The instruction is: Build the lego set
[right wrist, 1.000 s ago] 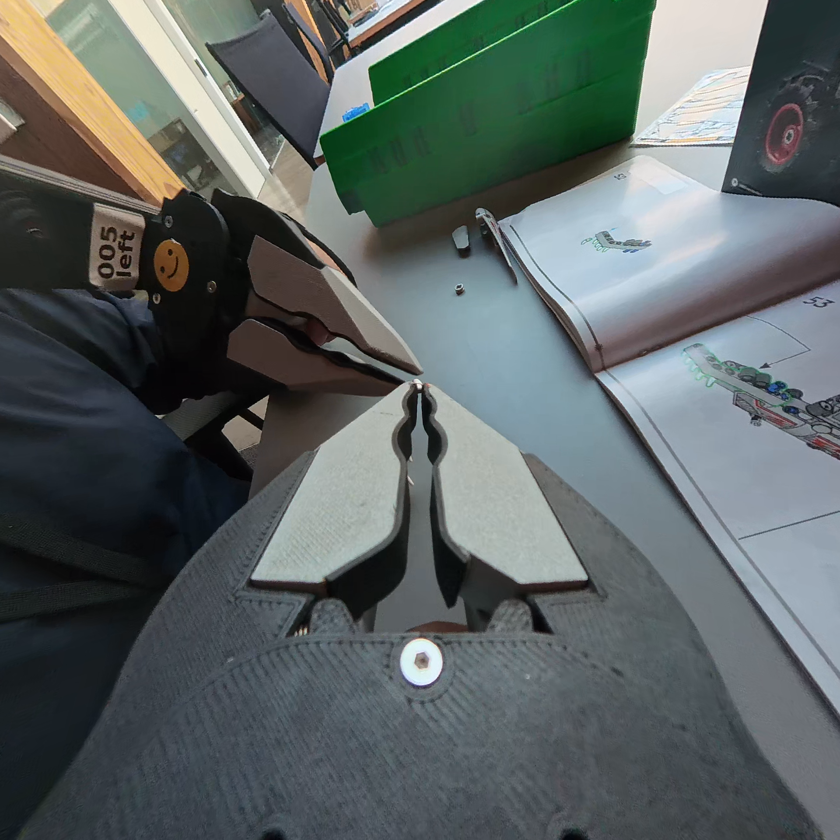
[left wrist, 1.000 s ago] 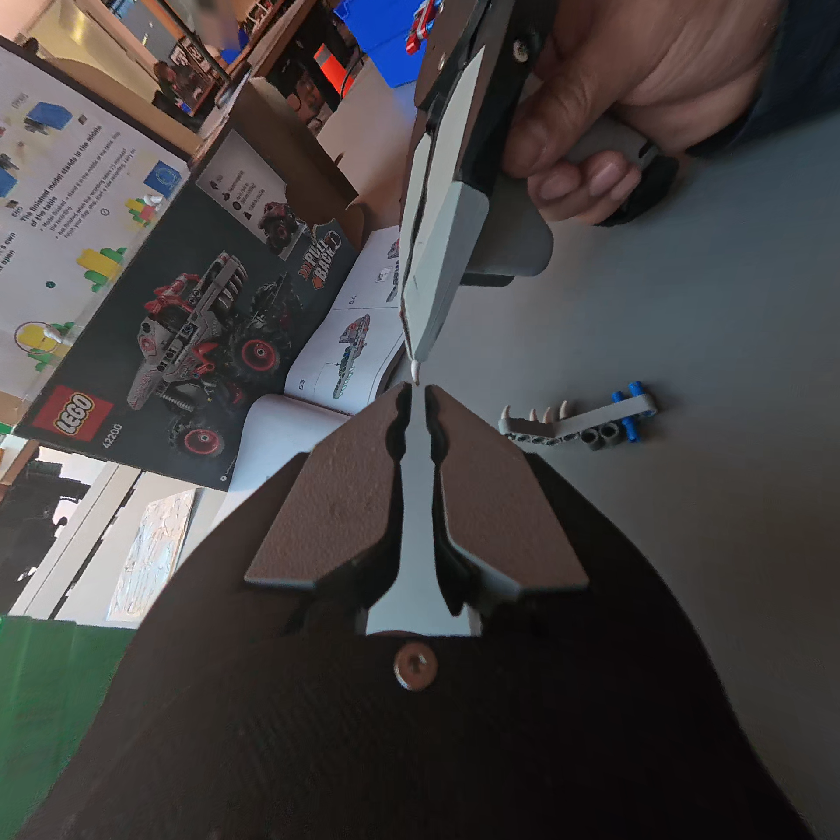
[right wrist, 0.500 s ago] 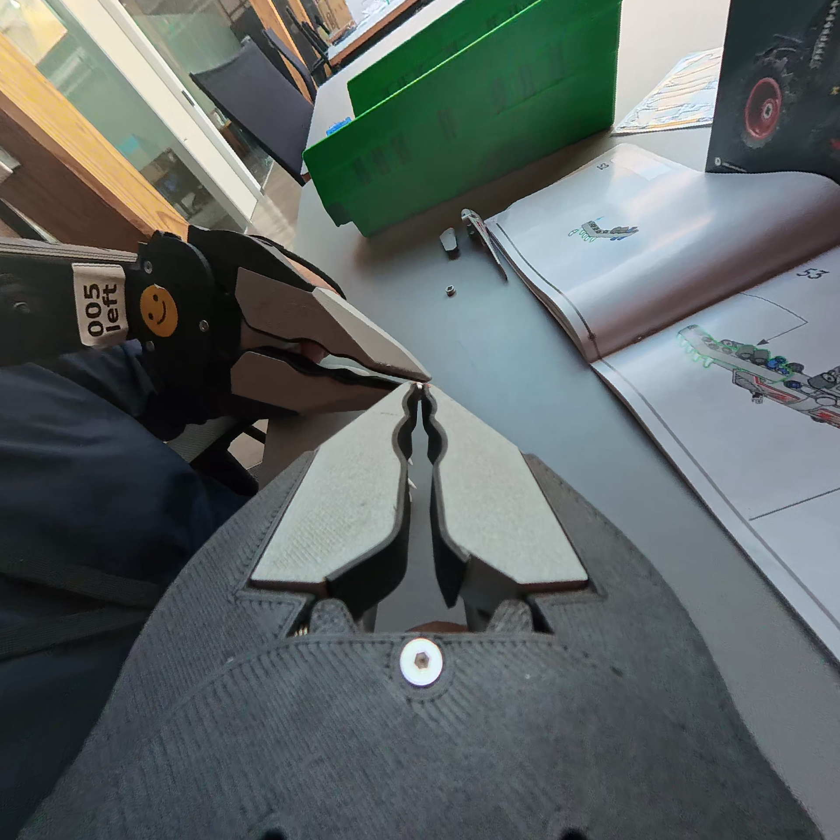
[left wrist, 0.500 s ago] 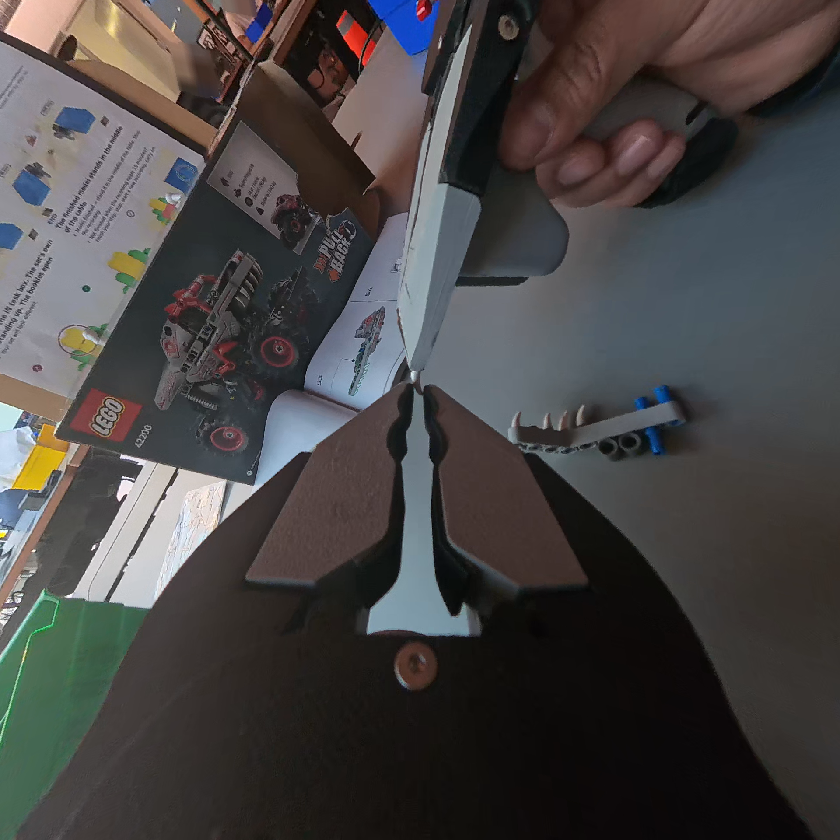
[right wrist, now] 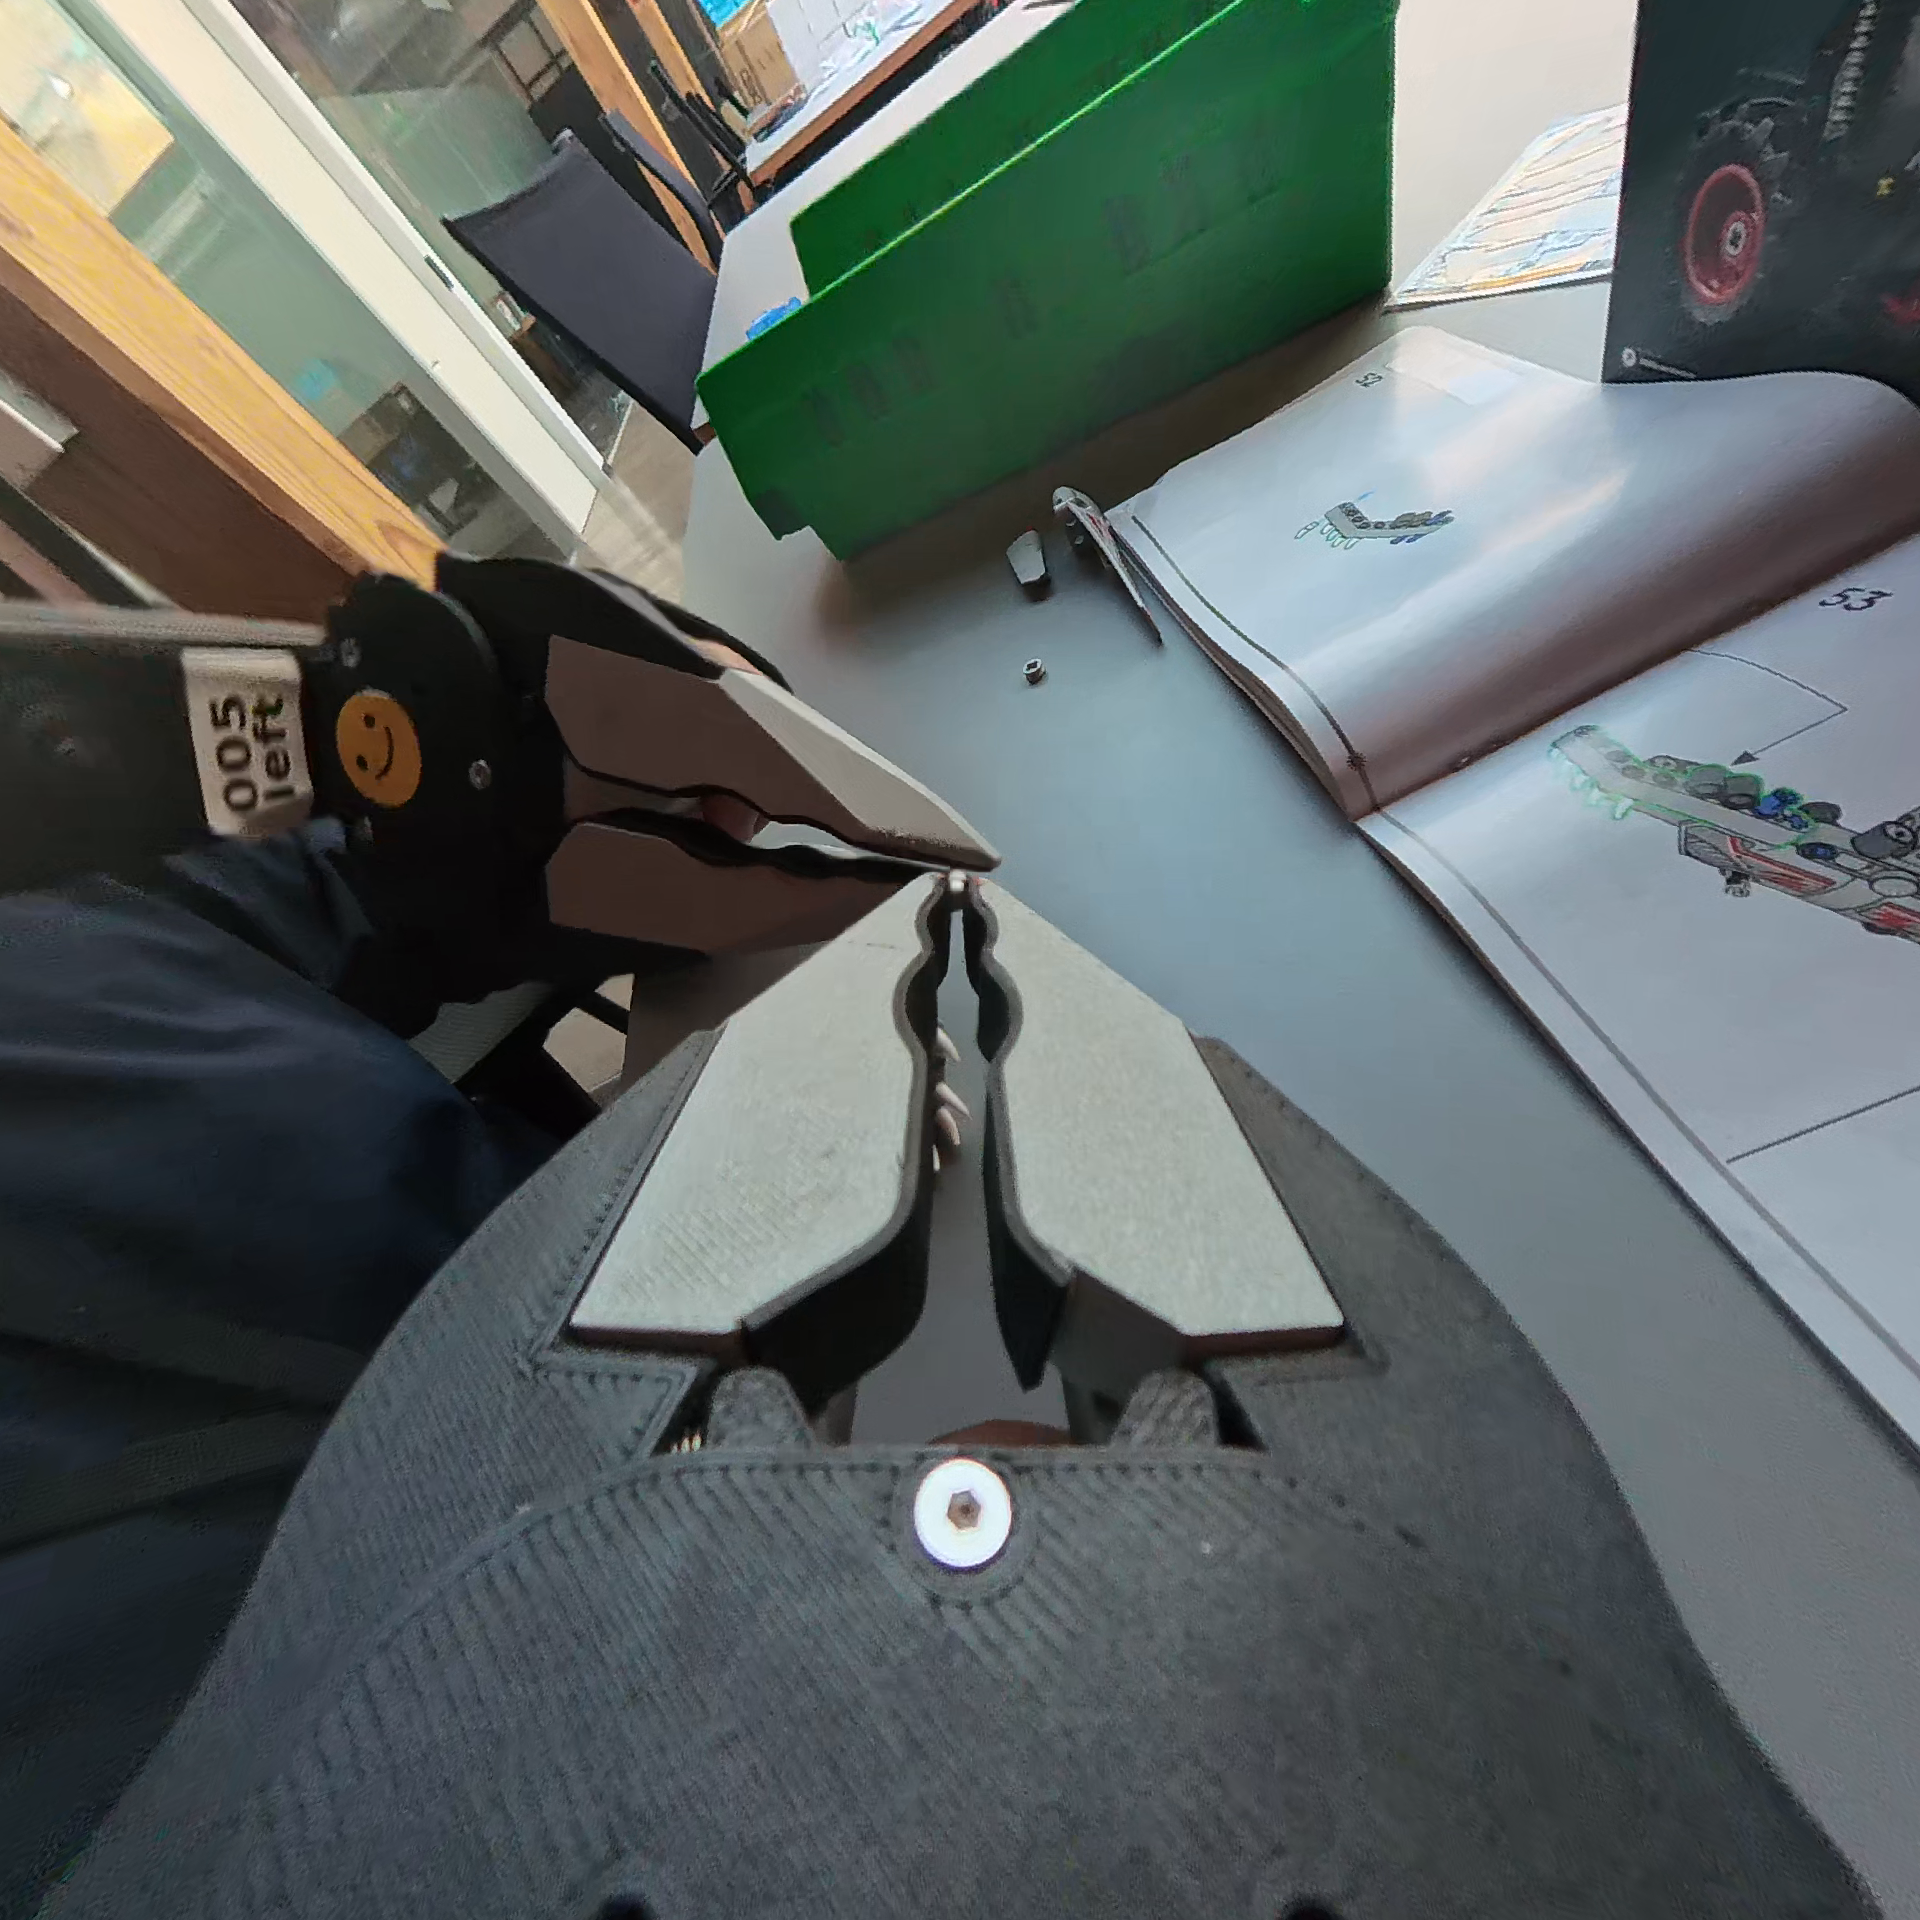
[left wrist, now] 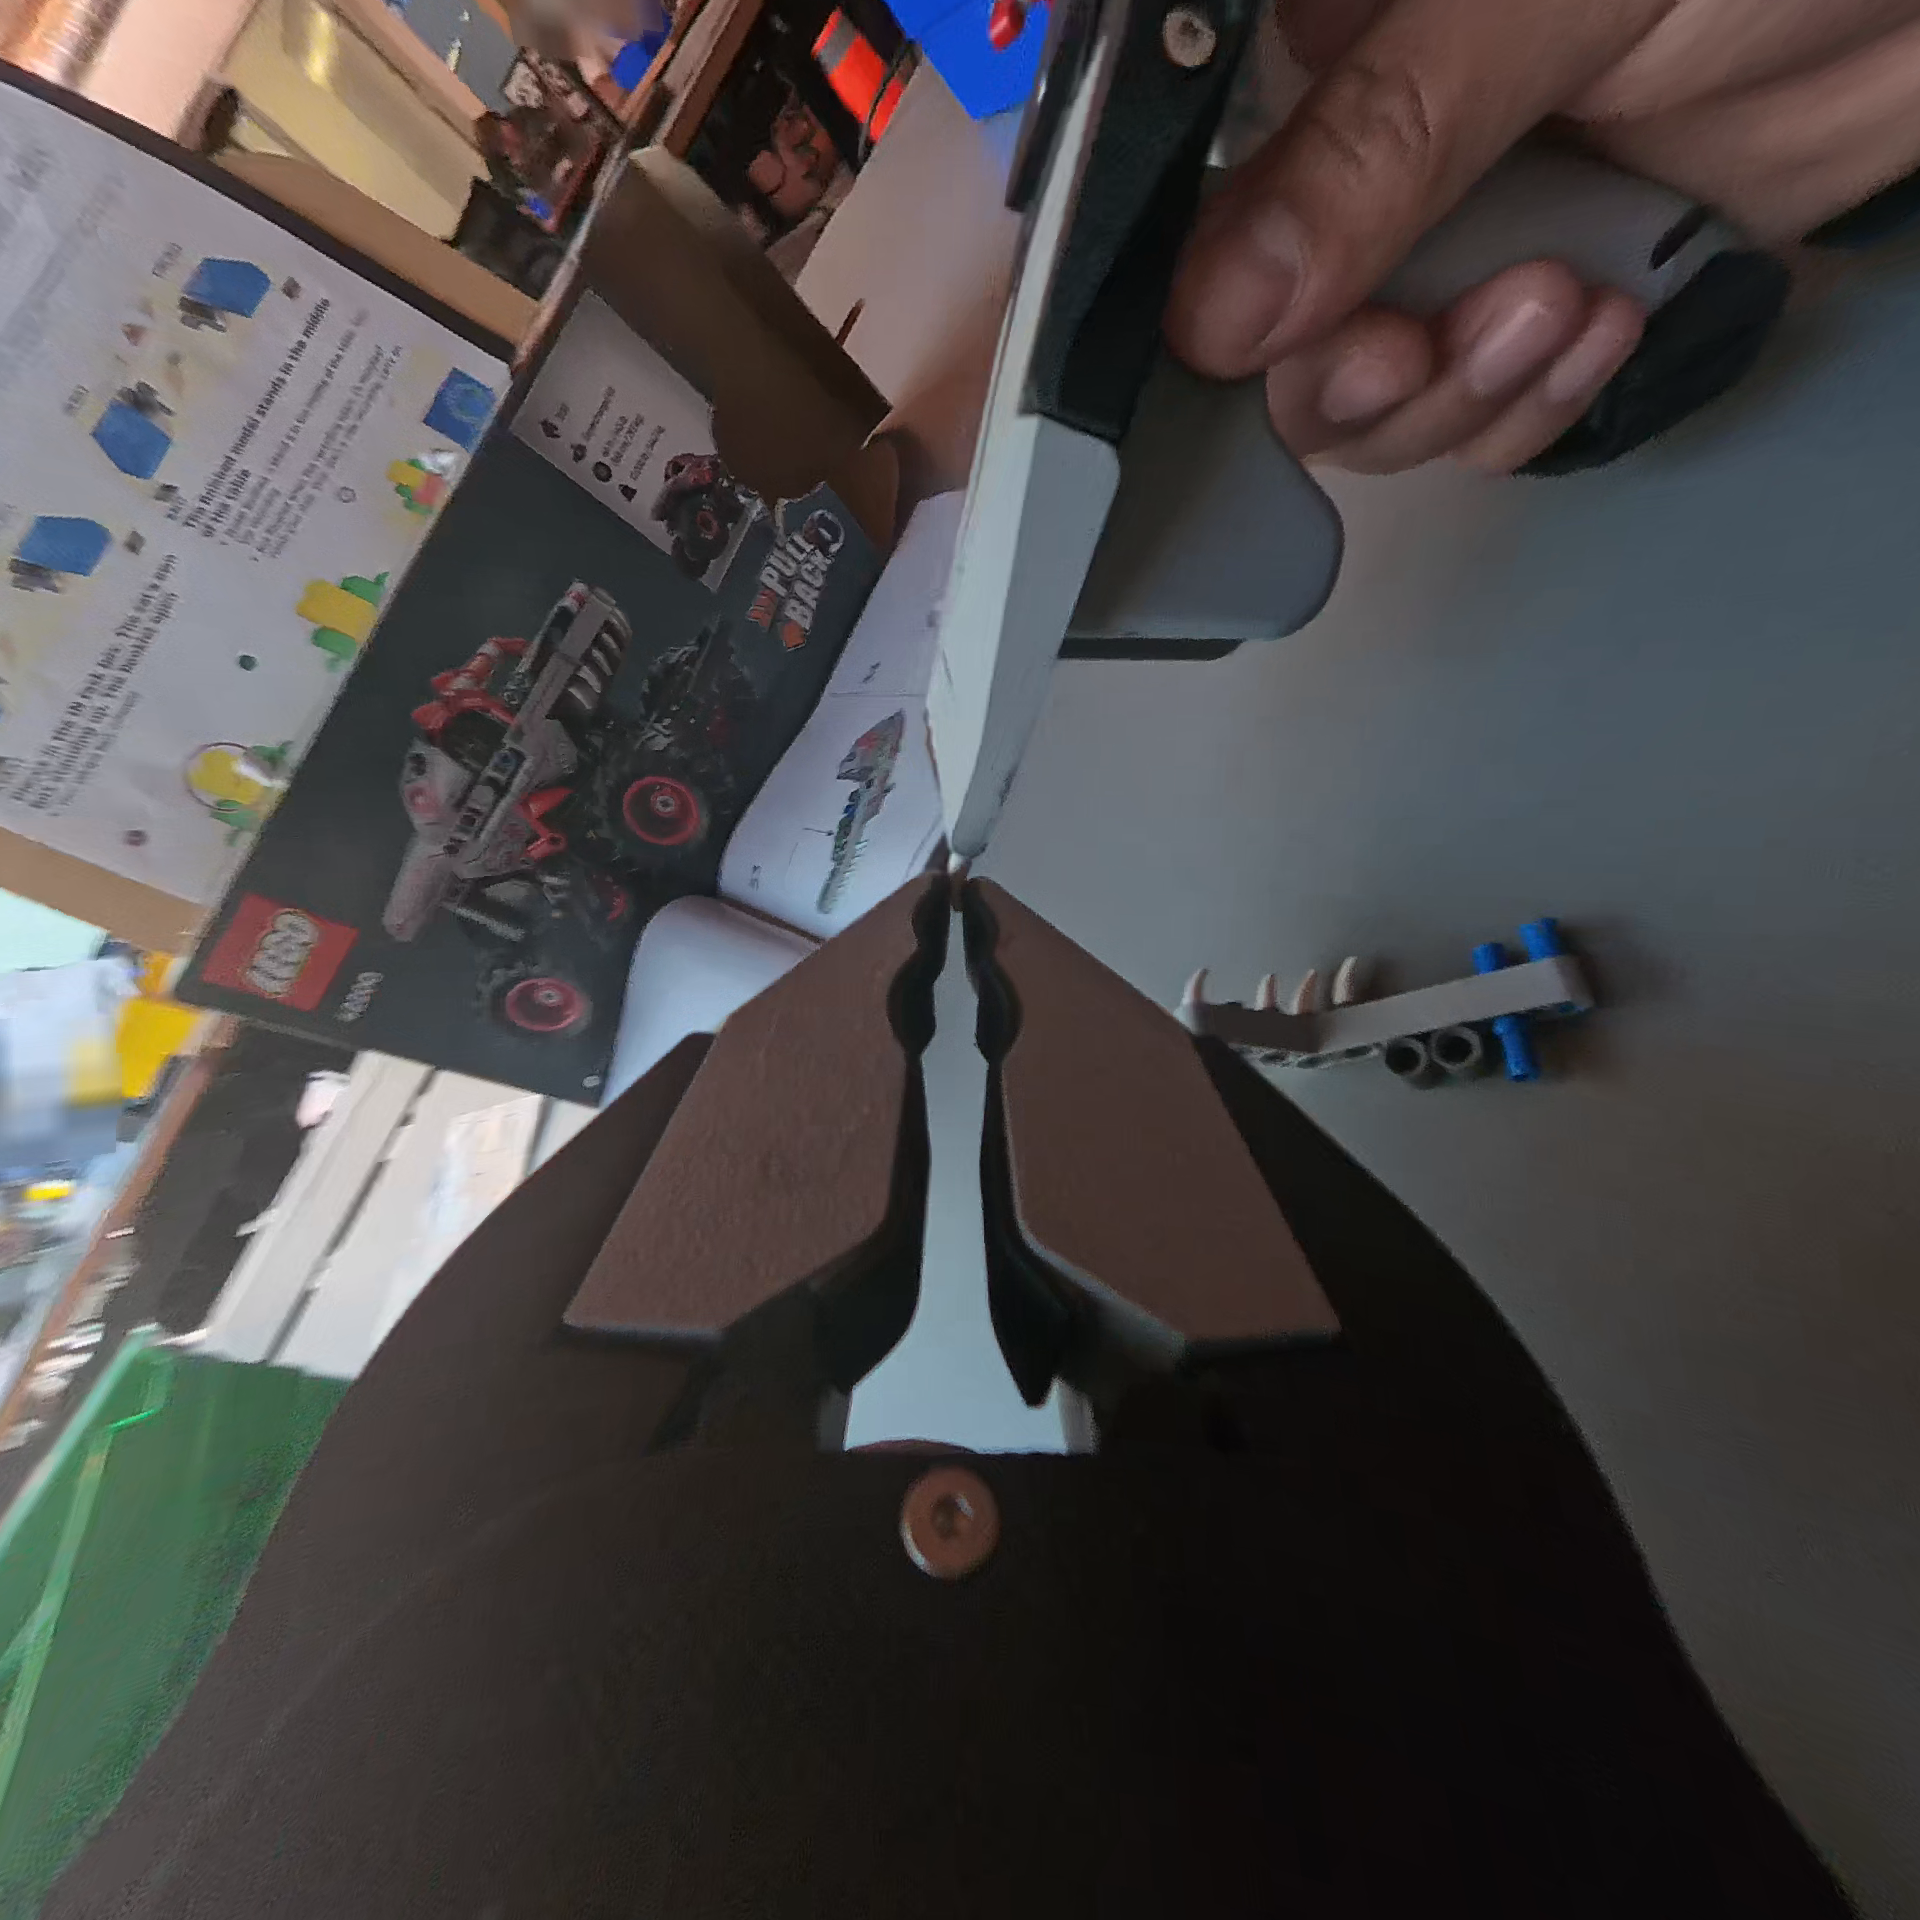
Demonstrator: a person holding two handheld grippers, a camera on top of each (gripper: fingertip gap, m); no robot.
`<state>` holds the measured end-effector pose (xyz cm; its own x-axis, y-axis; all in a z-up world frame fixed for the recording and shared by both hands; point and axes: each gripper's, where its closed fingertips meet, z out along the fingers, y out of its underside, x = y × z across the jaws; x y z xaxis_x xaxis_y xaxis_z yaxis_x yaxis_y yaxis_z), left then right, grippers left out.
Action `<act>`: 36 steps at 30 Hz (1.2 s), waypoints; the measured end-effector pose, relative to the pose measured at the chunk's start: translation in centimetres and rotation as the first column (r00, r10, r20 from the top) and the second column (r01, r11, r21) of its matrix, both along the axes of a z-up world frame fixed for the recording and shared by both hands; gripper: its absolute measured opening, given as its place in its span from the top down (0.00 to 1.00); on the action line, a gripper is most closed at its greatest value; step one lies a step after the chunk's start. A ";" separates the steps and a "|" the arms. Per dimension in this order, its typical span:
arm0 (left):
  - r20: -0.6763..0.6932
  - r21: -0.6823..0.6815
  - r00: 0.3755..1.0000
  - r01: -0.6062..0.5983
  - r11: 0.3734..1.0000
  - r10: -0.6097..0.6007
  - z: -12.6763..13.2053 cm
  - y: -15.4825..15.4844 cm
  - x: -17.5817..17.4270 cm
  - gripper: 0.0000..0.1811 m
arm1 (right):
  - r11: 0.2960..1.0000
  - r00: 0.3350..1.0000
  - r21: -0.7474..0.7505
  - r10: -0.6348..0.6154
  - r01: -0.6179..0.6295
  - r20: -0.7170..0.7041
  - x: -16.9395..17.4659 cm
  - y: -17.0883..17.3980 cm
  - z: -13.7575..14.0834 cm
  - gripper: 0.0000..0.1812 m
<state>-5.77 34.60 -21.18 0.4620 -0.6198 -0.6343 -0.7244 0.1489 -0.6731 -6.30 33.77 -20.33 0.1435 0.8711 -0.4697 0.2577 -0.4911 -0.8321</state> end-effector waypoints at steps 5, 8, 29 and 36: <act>0.284 -0.246 0.943 0.247 0.937 -0.174 0.3 -1.9 1.2 1.00 | 0.978 0.984 0.142 0.165 -0.155 -0.062 0.9 -2.3 2.3 0.97; 0.477 -0.328 0.844 0.429 0.841 -0.244 1.5 -3.6 1.4 1.00 | 0.927 0.982 0.330 0.187 -0.180 0.011 1.4 -3.0 2.5 0.97; 0.777 -0.475 0.598 0.761 0.442 -0.194 3.3 -7.5 2.0 1.00 | 0.757 0.957 0.598 0.282 -0.264 0.066 1.1 -6.5 3.3 0.99; 0.823 -0.468 0.539 0.823 0.323 -0.182 4.0 -8.7 2.0 1.00 | 0.728 0.938 0.620 0.344 -0.294 0.041 1.0 -7.9 3.9 1.00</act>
<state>-3.74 25.86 -17.18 -0.1468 -0.8731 0.4649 -0.1462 -0.4457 -0.8832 -5.29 25.89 -16.47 -0.2074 0.9620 0.1776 0.2337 0.2250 -0.9459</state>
